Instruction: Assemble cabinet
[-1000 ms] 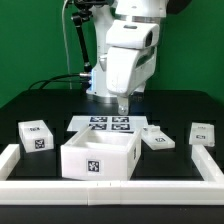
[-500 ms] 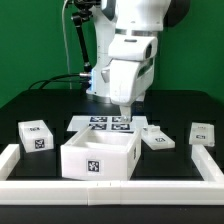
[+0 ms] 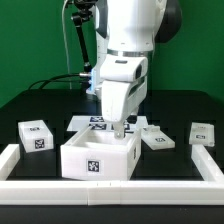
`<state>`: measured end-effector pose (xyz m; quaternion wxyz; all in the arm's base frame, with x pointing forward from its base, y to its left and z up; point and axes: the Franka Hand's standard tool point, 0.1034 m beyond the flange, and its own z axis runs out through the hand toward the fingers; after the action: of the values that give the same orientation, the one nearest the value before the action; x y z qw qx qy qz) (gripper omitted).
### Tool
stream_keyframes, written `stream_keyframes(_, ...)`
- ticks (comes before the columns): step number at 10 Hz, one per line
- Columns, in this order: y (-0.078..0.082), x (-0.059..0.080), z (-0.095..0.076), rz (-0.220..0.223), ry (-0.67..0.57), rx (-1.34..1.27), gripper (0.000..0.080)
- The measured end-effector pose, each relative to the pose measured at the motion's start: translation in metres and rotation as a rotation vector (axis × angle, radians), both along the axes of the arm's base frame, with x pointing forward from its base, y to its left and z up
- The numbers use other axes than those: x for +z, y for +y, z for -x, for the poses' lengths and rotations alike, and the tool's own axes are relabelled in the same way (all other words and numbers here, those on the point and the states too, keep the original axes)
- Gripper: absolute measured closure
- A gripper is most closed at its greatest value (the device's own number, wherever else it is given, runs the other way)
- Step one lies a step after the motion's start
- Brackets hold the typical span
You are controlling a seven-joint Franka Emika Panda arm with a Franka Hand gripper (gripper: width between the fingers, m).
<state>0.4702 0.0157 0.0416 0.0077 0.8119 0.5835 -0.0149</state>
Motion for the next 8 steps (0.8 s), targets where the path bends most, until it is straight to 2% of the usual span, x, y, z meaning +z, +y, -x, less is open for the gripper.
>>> stream_keyframes(5, 0.001, -0.026, 0.006, -0.008, 0.028, -0.004, 0.0001)
stream_keyframes(7, 0.002, -0.025, 0.003, -0.009, 0.024, -0.007, 0.0001)
stream_keyframes(8, 0.002, -0.026, 0.003, -0.009, 0.025, -0.008, 0.0124)
